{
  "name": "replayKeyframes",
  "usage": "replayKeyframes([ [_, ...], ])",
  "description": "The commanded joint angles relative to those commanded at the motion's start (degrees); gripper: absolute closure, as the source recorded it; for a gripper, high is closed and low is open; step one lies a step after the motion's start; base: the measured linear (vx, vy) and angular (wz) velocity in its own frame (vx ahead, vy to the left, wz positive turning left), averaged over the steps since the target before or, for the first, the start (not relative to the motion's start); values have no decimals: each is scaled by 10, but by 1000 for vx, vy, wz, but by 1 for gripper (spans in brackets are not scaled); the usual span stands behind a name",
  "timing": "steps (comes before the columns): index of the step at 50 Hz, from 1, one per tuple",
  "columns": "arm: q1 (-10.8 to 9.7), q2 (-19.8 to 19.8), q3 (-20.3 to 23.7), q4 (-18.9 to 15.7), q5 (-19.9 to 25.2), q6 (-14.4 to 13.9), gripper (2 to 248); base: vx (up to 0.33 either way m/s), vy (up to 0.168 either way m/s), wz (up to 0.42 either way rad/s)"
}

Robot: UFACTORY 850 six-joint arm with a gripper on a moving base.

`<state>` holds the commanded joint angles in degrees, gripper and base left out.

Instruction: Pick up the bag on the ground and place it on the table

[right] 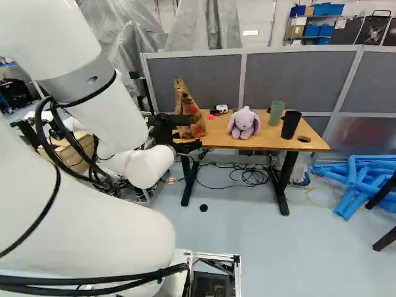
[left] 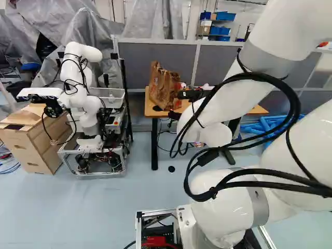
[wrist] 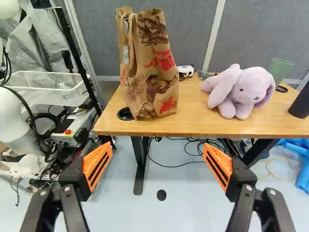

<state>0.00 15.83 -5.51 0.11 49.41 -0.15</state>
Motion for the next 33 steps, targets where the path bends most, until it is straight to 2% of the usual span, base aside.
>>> replayKeyframes([
  [33,0,2,5,-1,6,1,3,0,0,0],
])
